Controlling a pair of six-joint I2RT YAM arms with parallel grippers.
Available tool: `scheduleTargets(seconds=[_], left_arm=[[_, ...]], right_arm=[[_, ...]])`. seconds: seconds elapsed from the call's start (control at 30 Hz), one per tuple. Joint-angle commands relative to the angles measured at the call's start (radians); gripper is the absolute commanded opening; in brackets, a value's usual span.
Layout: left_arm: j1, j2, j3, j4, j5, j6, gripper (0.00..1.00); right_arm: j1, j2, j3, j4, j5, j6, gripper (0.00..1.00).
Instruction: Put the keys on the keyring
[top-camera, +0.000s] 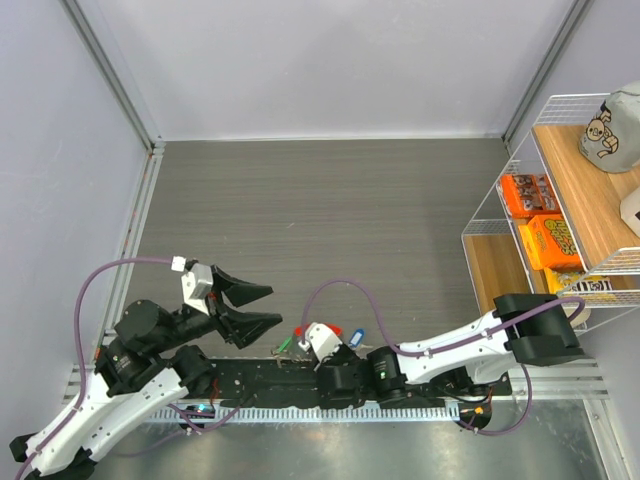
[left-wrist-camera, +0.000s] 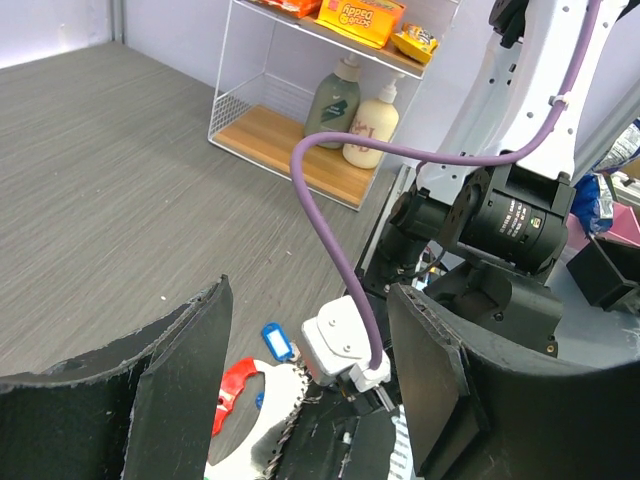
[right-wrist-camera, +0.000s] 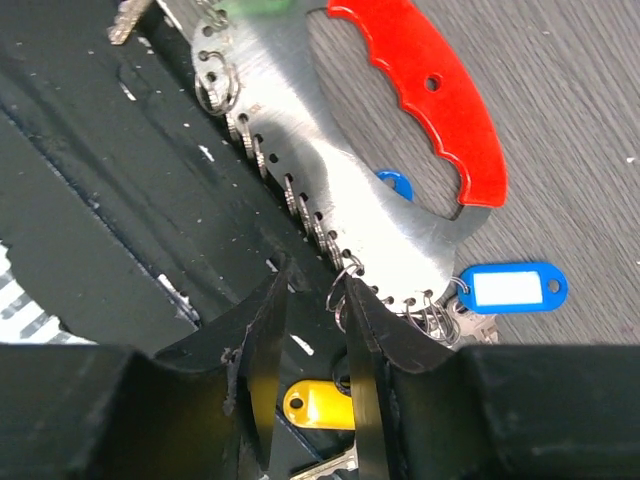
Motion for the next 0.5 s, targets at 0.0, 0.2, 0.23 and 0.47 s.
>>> scheduleTargets(seconds=[0.0, 0.2, 0.23, 0.47], left_arm=[[0.000, -0.004, -0.006, 0.008, 0.022, 0.009, 0.69], [-0.001, -0.003, -0.009, 0.015, 0.028, 0.011, 0.70], [0.000, -0.003, -0.009, 0.017, 0.031, 0.011, 0.70], [-0.001, -0.009, -0.014, 0.012, 0.031, 0.012, 0.70]], right_arm=[[0.006, 0.018, 0.042, -0.046, 0.101, 0.109, 0.35], [0.025, 0.001, 0.023, -0.057, 0.117, 0.155, 0.35], [0.026, 0.007, 0.025, -0.056, 0.115, 0.157, 0.35], [0.045, 0.035, 0.033, -0.059, 0.109, 0.174, 0.35]])
